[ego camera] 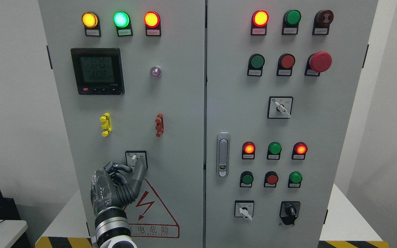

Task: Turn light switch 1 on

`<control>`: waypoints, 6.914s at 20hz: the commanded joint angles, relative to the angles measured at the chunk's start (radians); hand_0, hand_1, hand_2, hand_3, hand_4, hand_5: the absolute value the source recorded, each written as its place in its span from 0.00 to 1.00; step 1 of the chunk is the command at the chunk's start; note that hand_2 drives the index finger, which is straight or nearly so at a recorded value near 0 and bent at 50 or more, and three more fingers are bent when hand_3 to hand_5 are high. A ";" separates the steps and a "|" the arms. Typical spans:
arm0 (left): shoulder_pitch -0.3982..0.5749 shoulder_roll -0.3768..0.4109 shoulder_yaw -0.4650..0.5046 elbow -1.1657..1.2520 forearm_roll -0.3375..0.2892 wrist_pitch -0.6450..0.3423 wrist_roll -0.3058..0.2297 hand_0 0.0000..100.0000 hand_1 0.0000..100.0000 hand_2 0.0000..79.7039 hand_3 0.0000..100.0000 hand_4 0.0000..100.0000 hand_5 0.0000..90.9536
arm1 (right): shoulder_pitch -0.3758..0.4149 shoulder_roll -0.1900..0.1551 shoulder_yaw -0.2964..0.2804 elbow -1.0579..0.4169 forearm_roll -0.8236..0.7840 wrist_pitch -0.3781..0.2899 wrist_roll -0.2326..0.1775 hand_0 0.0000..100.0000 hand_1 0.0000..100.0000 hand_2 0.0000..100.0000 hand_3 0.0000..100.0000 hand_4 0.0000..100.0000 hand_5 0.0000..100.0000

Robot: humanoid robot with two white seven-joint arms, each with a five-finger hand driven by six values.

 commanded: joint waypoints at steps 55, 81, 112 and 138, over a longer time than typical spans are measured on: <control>-0.011 -0.001 -0.008 0.002 0.000 0.004 -0.011 0.93 0.56 0.78 1.00 1.00 0.93 | 0.000 0.001 0.023 0.000 0.005 0.001 0.000 0.12 0.39 0.00 0.00 0.00 0.00; -0.006 -0.003 -0.019 0.001 0.000 0.003 -0.034 0.98 0.29 0.81 1.00 1.00 0.94 | 0.000 0.000 0.023 0.000 0.005 0.001 0.000 0.12 0.39 0.00 0.00 0.00 0.00; 0.010 -0.003 -0.007 -0.015 0.001 0.003 -0.034 0.80 0.10 0.82 1.00 1.00 0.94 | 0.000 0.001 0.023 0.000 0.005 0.001 0.000 0.12 0.39 0.00 0.00 0.00 0.00; 0.076 -0.001 -0.005 -0.070 0.001 -0.008 -0.041 0.11 0.24 0.82 1.00 1.00 0.94 | 0.000 0.001 0.023 0.000 0.005 0.001 0.000 0.12 0.39 0.00 0.00 0.00 0.00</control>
